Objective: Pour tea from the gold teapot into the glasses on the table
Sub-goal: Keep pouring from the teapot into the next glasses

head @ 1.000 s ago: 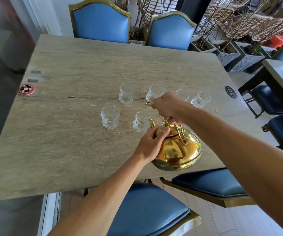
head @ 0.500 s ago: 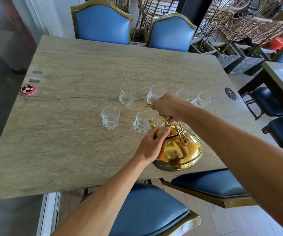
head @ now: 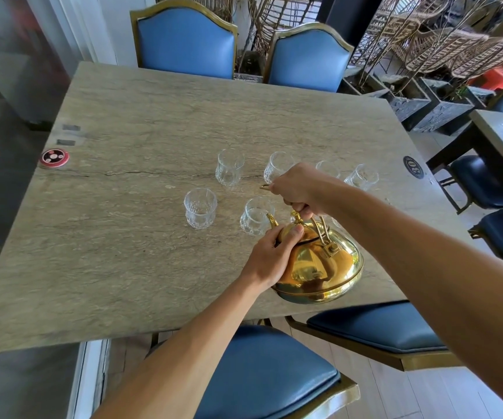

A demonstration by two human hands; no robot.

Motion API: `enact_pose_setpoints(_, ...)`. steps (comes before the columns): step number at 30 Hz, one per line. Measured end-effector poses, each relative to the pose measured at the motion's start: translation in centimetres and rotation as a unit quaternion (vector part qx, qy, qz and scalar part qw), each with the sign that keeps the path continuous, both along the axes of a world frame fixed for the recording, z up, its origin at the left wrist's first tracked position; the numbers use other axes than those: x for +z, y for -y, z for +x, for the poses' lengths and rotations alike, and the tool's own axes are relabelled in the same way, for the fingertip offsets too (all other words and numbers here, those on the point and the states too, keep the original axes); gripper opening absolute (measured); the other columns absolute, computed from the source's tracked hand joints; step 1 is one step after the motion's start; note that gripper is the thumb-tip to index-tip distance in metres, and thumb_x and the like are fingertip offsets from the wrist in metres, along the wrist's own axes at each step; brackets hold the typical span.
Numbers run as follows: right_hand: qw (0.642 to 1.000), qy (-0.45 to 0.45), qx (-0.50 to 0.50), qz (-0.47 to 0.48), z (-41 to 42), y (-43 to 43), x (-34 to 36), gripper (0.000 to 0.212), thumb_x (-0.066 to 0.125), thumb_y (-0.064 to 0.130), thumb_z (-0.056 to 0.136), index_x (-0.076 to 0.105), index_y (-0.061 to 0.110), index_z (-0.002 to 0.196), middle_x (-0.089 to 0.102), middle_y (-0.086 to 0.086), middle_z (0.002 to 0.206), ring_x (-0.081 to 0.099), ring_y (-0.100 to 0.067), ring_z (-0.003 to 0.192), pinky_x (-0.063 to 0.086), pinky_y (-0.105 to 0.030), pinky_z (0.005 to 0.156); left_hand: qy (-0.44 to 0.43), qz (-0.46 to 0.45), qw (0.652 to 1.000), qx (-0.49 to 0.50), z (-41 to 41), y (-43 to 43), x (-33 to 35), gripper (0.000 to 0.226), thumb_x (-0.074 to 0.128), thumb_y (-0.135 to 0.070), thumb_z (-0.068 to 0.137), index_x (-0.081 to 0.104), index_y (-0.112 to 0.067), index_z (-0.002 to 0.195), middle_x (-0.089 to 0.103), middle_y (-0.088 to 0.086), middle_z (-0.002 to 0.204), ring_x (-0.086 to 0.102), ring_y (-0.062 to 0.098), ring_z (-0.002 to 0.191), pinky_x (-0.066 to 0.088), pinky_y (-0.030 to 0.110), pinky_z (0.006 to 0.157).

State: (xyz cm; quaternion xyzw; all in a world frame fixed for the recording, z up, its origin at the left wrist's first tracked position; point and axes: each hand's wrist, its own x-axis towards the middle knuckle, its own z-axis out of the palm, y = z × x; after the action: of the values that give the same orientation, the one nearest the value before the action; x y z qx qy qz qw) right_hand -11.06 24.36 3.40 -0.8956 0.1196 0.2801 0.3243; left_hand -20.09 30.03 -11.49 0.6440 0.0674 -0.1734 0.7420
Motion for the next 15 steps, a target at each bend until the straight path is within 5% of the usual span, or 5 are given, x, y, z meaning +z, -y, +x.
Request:
enact_pose_setpoints(5, 1.0, 0.004, -0.005, 0.005, -0.11, -0.01, 0.07, 0.013, 0.049, 0.011, 0.097, 0.05, 0.008, 0.084, 0.035, -0.005, 0.056, 0.026, -0.014, 0.042, 0.024, -0.018, 0.038, 0.006, 0.002, 1.0, -0.003, 0.04, -0.16, 0.06, 0.073, 0.056, -0.086, 0.075, 0.074, -0.027, 0.115, 0.074, 0.012, 0.127, 0.077, 0.024, 0.109, 0.061, 0.031, 0.088)
enact_pose_setpoints(12, 1.0, 0.006, -0.018, 0.008, -0.14, 0.16, -0.15, 0.012, 0.049, 0.014, 0.097, 0.054, 0.007, 0.089, 0.035, -0.005, 0.057, 0.027, -0.015, 0.043, 0.025, -0.019, 0.039, 0.005, 0.019, 1.0, -0.014, 0.18, -0.22, -0.14, 0.076, 0.057, -0.089, 0.074, 0.073, -0.03, 0.119, 0.072, 0.012, 0.129, 0.075, 0.027, 0.113, 0.061, 0.05, 0.104)
enact_pose_setpoints(15, 0.999, 0.015, -0.023, 0.023, -0.36, 0.57, -0.31, 0.029, 0.049, 0.014, 0.095, 0.066, -0.004, 0.111, 0.036, -0.005, 0.059, 0.028, -0.015, 0.043, 0.026, -0.019, 0.038, 0.011, 0.034, 0.999, -0.017, 0.1, -0.35, 0.24, 0.066, 0.056, -0.088, 0.074, 0.073, -0.037, 0.111, 0.071, 0.011, 0.126, 0.075, 0.026, 0.111, 0.061, 0.05, 0.103)
